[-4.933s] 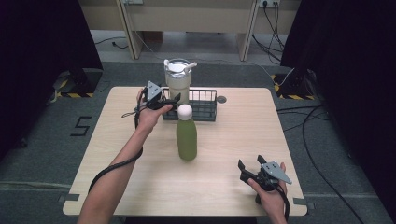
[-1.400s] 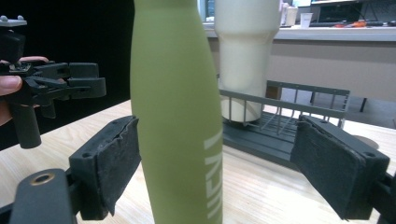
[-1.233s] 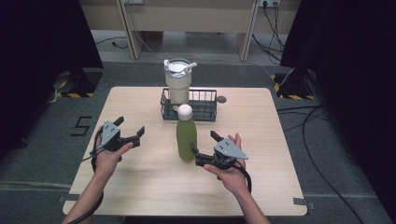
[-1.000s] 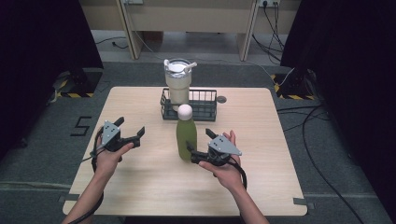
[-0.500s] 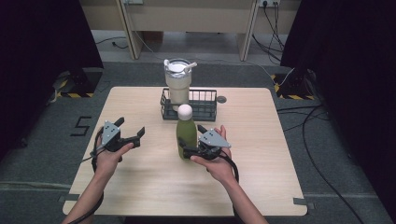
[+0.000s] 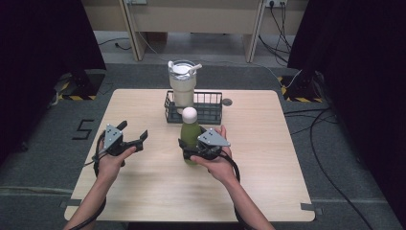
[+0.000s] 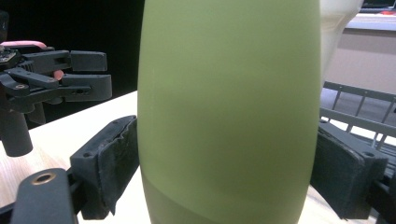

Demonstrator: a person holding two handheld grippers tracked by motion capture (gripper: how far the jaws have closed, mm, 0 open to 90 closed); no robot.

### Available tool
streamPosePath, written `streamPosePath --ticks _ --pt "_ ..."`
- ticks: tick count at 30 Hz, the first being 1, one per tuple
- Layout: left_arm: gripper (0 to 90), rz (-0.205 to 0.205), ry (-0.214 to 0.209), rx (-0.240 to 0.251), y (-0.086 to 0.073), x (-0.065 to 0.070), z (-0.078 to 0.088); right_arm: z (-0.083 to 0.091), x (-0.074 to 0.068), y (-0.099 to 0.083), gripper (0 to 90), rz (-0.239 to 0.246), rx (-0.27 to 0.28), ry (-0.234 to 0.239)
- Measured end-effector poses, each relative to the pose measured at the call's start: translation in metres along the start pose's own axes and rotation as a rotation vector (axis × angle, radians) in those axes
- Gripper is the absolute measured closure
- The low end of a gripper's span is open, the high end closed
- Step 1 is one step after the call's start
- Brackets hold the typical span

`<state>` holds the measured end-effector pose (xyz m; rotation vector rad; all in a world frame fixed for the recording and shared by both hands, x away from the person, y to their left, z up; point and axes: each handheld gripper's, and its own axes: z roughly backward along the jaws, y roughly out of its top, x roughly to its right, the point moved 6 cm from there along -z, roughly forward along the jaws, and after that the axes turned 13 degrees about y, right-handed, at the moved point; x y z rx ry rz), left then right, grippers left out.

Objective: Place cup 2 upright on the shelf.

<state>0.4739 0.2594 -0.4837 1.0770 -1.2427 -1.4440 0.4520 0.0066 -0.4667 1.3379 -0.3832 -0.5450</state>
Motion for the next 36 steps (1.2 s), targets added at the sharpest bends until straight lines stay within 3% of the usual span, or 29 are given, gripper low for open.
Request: streamPosePath --ticks 10,36 --pt "7.3 -0.003 -0.003 -0.006 -0.0017 0.0007 -0.0003 -0.0043 0.0016 0.0006 20.8 0.02 -0.01 -0.014" --pt "7.4 0.004 -0.001 -0.011 -0.0034 -0.0014 0.0003 -0.0009 -0.0027 0.0058 21.8 0.039 0.0 -0.027"
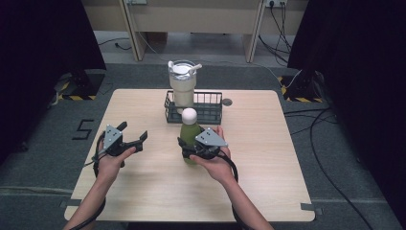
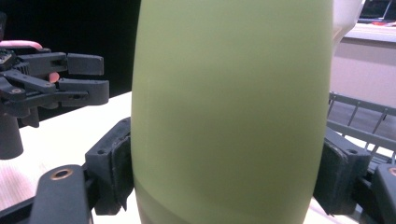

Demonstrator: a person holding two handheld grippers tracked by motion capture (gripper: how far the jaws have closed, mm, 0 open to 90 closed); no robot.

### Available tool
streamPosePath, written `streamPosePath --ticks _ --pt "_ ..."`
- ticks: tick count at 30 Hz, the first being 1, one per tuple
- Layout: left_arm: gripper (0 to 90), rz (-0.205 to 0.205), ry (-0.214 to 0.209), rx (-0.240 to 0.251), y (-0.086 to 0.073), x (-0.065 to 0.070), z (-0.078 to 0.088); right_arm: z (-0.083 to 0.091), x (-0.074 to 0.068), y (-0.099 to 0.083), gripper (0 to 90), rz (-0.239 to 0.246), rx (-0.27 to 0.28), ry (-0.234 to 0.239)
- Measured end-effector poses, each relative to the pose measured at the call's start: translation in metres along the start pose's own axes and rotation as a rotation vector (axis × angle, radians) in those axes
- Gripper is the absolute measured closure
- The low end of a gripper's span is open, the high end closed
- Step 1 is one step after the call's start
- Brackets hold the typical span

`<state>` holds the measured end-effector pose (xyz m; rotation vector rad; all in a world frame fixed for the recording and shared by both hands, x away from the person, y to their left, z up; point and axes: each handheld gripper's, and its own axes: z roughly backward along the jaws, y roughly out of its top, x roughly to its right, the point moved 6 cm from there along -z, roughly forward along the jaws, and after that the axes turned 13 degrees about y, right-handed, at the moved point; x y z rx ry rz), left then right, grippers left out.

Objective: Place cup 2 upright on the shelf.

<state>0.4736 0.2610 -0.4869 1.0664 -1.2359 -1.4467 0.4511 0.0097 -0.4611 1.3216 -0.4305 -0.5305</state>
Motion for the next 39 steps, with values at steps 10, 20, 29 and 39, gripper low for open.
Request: streamPosePath --ticks 10,20,29,39 --pt "7.4 0.0 0.0 0.0 0.0 0.001 0.0 0.006 0.005 0.007 21.9 -0.008 0.012 -0.017" --pt "7.7 0.0 0.001 0.004 0.001 0.001 0.002 0.008 0.009 0.01 21.9 -0.01 0.012 -0.026" --pt "7.9 0.003 0.0 0.003 0.001 0.001 0.002 0.012 0.018 0.02 21.9 -0.006 0.027 -0.053" --pt "8.1 0.003 0.0 0.0 0.0 0.003 0.002 0.015 0.028 0.026 21.9 -0.011 0.033 -0.087"
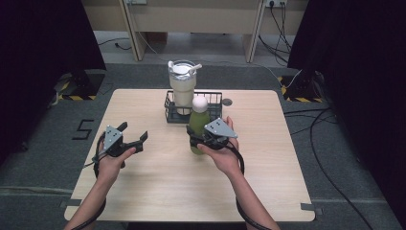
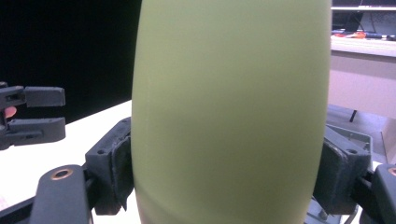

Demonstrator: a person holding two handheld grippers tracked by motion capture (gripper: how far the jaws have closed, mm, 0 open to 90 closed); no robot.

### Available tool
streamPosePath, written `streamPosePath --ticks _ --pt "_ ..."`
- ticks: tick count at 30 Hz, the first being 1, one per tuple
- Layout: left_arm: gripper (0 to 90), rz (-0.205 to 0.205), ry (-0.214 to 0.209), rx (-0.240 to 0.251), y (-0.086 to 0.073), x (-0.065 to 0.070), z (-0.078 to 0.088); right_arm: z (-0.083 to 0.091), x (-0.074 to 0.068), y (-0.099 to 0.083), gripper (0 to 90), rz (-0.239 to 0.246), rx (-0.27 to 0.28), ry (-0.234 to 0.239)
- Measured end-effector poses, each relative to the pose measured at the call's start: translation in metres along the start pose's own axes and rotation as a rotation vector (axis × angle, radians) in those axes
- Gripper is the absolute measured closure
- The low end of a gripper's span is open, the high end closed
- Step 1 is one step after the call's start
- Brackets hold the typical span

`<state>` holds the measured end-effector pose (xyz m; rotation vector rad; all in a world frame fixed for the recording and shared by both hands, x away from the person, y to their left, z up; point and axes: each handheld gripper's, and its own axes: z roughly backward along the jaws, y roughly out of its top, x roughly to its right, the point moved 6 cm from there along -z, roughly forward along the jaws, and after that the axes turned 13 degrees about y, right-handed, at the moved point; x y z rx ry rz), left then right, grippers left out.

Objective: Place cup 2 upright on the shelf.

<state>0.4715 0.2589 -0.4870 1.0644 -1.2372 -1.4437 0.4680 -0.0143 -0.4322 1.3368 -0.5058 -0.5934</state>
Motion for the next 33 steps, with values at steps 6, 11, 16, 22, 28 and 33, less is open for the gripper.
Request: streamPosePath --ticks 6,11,16,22,28,33 --pt "8.3 0.001 -0.006 0.0 0.001 0.003 0.0 0.002 0.007 0.006 21.9 0.0 0.008 -0.019" --pt "8.4 0.005 -0.006 0.001 0.001 0.002 0.0 0.004 0.013 0.01 21.9 -0.002 0.012 -0.039" --pt "8.6 0.01 -0.003 0.006 0.003 0.001 0.001 0.004 0.017 0.014 21.9 -0.002 0.019 -0.049" --pt "8.7 0.008 -0.007 0.002 0.002 0.002 0.0 0.005 0.021 0.016 21.9 -0.004 0.024 -0.059" --pt "8.7 0.011 -0.005 0.005 0.003 0.002 0.0 0.006 0.028 0.019 21.9 -0.013 0.035 -0.081" --pt "8.7 0.014 -0.004 0.006 0.003 0.001 0.001 0.007 0.031 0.024 21.9 -0.016 0.046 -0.094"
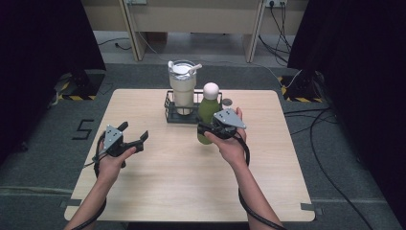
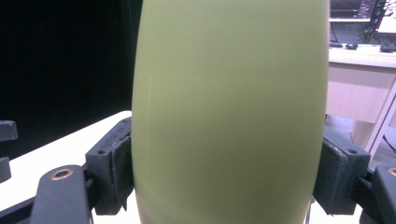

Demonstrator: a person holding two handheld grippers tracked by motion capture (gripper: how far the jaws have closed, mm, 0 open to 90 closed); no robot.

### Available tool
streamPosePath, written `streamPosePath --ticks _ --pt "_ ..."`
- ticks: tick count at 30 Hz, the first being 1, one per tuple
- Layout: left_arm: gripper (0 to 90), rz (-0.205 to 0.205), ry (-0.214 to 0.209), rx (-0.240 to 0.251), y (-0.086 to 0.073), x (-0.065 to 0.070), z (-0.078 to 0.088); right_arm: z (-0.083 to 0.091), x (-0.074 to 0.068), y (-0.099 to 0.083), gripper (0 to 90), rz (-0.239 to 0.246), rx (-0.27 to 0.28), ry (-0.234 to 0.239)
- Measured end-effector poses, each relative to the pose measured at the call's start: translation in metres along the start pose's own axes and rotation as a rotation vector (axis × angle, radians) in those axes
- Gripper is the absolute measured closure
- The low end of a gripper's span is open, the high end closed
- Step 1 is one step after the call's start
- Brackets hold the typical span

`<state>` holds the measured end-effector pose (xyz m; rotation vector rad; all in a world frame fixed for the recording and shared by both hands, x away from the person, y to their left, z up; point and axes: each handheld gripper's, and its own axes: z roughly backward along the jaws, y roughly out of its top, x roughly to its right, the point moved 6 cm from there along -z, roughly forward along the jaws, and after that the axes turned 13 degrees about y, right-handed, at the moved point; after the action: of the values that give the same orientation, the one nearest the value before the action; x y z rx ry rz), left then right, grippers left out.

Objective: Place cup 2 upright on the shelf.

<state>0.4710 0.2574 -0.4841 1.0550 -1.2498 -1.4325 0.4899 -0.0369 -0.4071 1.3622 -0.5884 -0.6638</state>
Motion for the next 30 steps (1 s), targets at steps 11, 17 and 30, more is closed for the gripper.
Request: streamPosePath --ticks 11,17,30 --pt "8.9 0.0 0.001 0.003 0.001 0.0 0.0 -0.002 0.005 0.006 21.9 -0.003 0.012 -0.018" --pt "9.0 0.001 0.001 0.005 0.002 -0.001 0.001 -0.003 0.008 0.01 21.9 -0.001 0.017 -0.027" --pt "9.0 0.003 0.001 0.006 0.002 -0.001 0.001 -0.005 0.015 0.019 21.9 -0.003 0.028 -0.05"
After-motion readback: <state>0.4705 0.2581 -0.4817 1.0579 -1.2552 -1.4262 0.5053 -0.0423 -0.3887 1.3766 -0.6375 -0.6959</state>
